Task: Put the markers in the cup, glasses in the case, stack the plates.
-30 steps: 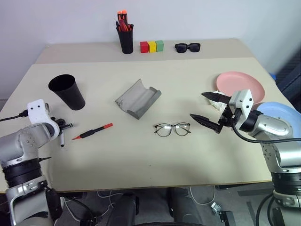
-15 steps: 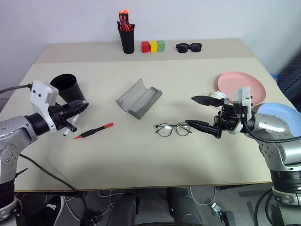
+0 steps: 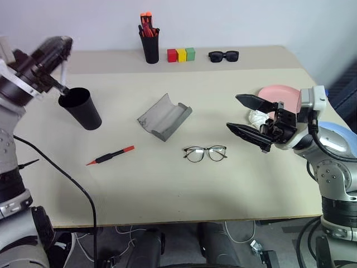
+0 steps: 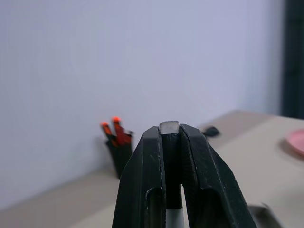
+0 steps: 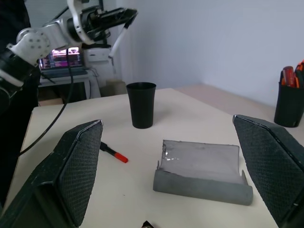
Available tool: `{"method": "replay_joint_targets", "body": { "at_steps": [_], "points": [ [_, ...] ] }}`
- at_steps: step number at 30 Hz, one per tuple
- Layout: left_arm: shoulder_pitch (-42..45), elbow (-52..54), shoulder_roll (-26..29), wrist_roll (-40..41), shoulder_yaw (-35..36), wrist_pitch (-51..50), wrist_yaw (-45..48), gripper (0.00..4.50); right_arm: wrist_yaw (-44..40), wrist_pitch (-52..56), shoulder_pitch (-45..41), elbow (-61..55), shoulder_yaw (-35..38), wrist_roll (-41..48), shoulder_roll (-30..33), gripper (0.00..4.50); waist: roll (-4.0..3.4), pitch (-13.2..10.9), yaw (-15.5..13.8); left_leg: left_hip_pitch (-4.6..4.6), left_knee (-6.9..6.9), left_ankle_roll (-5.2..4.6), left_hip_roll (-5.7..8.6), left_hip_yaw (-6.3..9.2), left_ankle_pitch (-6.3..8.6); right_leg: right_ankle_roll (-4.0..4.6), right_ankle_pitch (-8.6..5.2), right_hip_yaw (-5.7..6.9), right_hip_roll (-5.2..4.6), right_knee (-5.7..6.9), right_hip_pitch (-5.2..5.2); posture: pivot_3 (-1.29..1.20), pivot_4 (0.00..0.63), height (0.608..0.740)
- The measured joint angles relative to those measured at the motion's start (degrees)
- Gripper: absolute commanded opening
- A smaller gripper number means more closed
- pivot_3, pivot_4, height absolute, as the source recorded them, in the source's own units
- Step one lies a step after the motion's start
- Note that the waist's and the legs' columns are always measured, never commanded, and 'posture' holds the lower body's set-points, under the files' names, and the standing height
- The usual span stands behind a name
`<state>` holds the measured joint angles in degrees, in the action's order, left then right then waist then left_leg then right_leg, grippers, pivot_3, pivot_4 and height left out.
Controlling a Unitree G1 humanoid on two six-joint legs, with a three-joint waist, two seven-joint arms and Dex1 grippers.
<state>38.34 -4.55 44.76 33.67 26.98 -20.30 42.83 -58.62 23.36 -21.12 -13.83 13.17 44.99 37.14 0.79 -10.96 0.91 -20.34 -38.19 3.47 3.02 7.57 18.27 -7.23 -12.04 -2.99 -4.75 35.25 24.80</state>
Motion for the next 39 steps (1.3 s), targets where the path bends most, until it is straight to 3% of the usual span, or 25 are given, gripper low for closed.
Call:
{"method": "replay_joint_targets", "body": {
  "at_steps": [14, 20, 31, 35, 39],
  "points": [
    [12.8, -39.3, -5.0, -6.3, -0.8, 31.2, 5.5, 0.03, 1.0, -0.1, 0.3, 0.0, -0.3, -1.5, 0.1, 4.50, 0.02, 0.0, -0.1, -0.04, -0.02, -0.01, 0.01, 0.01, 0.01, -0.01, 0.01, 0.01, -0.01, 0.01, 0.03, 0.00, 0.150, 0.740],
    [13.8, -45.5, -5.6, -6.2, -0.8, 34.9, 9.4, 0.03, 1.4, 0.0, 1.4, 0.0, -0.3, -1.6, 0.6, 4.50, 0.02, 0.0, 0.1, -0.04, -0.02, -0.02, 0.01, 0.01, 0.01, -0.02, 0.01, 0.01, -0.01, 0.04, 0.06, 0.00, 0.150, 0.740],
    [14.1, -55.3, -7.0, -6.9, -0.2, 42.5, 8.1, 0.03, 1.6, 0.0, 2.7, 0.0, 0.2, -1.6, 2.0, 4.50, 0.02, 0.0, 0.0, -0.04, -0.02, -0.02, 0.01, 0.01, 0.01, -0.02, 0.01, 0.01, -0.01, 0.06, 0.06, 0.00, 0.150, 0.740],
    [14.1, -56.7, -8.6, -6.9, -0.2, 43.9, 8.3, 1.67, 1.6, 0.0, 3.0, -0.1, 0.2, -1.6, 2.2, 4.50, 0.02, 0.0, 0.0, -0.05, -0.03, -0.02, 0.01, 0.01, 0.01, -0.02, 0.01, 0.01, -0.01, 0.06, 0.06, 0.00, 0.150, 0.740],
    [14.1, -57.7, -9.0, -6.9, -0.2, 44.7, 8.2, 3.75, 1.7, 0.0, 3.4, -0.7, 0.8, -1.6, 2.5, 4.50, 0.02, 0.0, 0.0, -0.05, -0.03, -0.03, 0.01, 0.02, 0.01, -0.02, 0.01, 0.01, -0.01, 0.07, 0.06, 0.00, 0.150, 0.740]
  ]
}}
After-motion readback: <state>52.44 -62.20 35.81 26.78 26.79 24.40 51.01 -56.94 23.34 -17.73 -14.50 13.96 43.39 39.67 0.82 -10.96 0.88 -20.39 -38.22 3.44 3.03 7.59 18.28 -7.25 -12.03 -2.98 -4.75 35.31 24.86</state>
